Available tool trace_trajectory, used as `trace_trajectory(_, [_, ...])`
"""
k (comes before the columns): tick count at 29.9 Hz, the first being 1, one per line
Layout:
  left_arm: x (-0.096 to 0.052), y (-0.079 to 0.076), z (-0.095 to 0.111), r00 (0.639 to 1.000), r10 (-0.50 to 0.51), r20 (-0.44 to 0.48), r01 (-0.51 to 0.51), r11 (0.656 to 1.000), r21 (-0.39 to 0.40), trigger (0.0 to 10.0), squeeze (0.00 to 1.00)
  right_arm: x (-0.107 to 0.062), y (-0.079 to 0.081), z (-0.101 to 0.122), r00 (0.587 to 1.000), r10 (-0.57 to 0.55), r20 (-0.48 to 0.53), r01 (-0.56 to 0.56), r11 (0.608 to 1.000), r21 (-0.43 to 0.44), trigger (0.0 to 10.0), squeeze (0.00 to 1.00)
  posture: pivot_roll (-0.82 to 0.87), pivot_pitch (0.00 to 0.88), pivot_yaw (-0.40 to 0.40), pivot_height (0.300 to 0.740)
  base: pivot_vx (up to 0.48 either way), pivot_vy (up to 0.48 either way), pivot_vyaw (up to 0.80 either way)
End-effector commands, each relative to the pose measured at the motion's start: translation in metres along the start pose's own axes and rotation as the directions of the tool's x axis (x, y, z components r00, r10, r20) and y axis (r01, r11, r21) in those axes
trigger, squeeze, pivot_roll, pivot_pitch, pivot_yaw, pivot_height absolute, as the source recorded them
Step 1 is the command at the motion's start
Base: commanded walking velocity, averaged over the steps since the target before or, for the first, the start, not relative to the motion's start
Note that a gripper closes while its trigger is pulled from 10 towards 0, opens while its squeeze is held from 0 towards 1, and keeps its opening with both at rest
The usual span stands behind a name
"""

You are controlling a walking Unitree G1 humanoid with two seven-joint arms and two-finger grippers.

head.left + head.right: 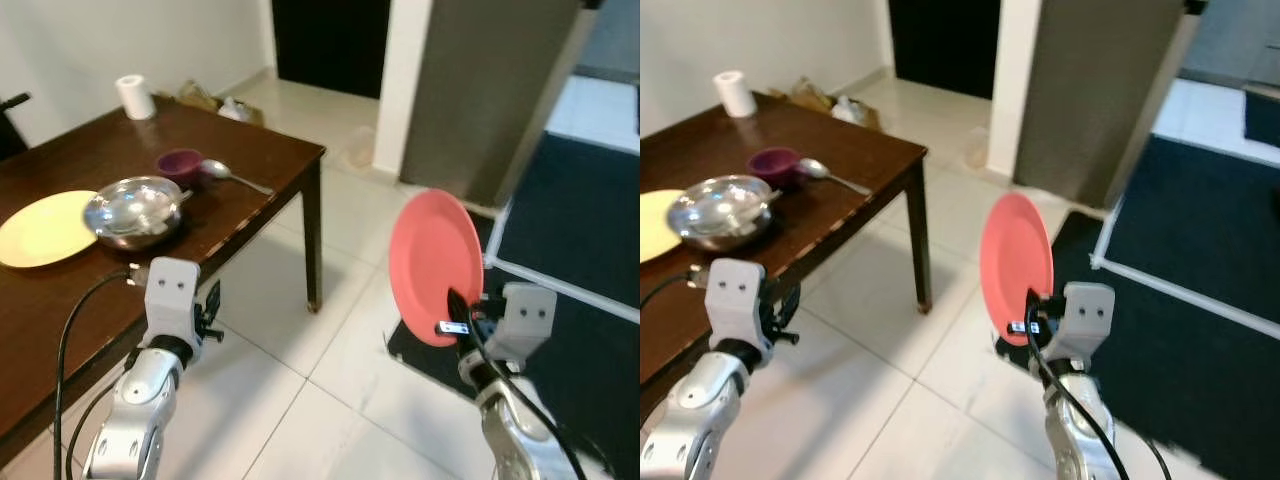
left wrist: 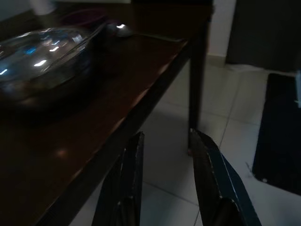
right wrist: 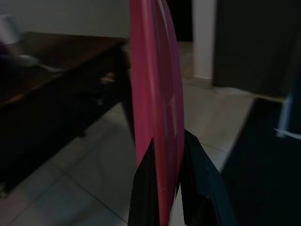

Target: Setting the table

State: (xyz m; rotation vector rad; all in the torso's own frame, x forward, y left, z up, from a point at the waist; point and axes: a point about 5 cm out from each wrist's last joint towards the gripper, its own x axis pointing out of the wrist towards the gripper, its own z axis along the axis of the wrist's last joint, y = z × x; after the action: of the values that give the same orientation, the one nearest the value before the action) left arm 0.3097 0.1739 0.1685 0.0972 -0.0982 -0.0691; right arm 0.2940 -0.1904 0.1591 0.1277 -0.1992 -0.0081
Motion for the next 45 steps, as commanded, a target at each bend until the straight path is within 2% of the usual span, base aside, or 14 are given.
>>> trace_trajectory(1, [-0.003, 0.002, -0.005, 1.000, 0.010, -0.023, -0.010, 1.000, 0.001, 10.0, 0.00, -0.003, 0.002, -0.003, 1.000, 0.010, -0.014, -0.010, 1.000, 0.014, 10.0, 0.00, 0.05, 0.126, 0.083, 0.740, 0.000, 0.000, 0.79])
trace_trajectory(17, [-0.004, -0.001, -0.005, 0.999, 0.006, -0.032, -0.006, 1.000, -0.004, 10.0, 0.00, -0.004, 0.003, -0.004, 1.000, 0.019, -0.022, -0.019, 1.000, 0.012, 10.0, 0.00, 0.05, 0.133, 0.080, 0.740, 0.000, 0.000, 0.79])
trace_trajectory(26, [-0.001, 0.001, 0.004, 1.000, 0.010, -0.003, -0.010, 1.000, -0.010, 10.0, 0.00, -0.001, 0.004, 0.003, 1.000, 0.023, 0.001, -0.023, 1.000, 0.017, 10.0, 0.00, 0.05, 0.133, 0.080, 0.740, 0.000, 0.000, 0.79])
trace_trajectory(30, [0.004, 0.006, 0.017, 0.999, 0.025, 0.034, -0.024, 1.000, -0.013, 10.0, 0.00, 0.003, 0.009, 0.015, 0.998, 0.037, 0.042, -0.039, 0.998, 0.040, 10.0, 0.00, 0.06, 0.130, 0.081, 0.740, 0.000, 0.000, 0.79])
trace_trajectory(45, [0.004, 0.004, 0.017, 0.999, 0.018, 0.031, -0.017, 1.000, -0.019, 10.0, 0.00, 0.005, 0.012, 0.019, 0.998, 0.043, 0.054, -0.046, 0.997, 0.060, 10.0, 0.00, 0.06, 0.116, 0.084, 0.740, 0.000, 0.000, 0.79])
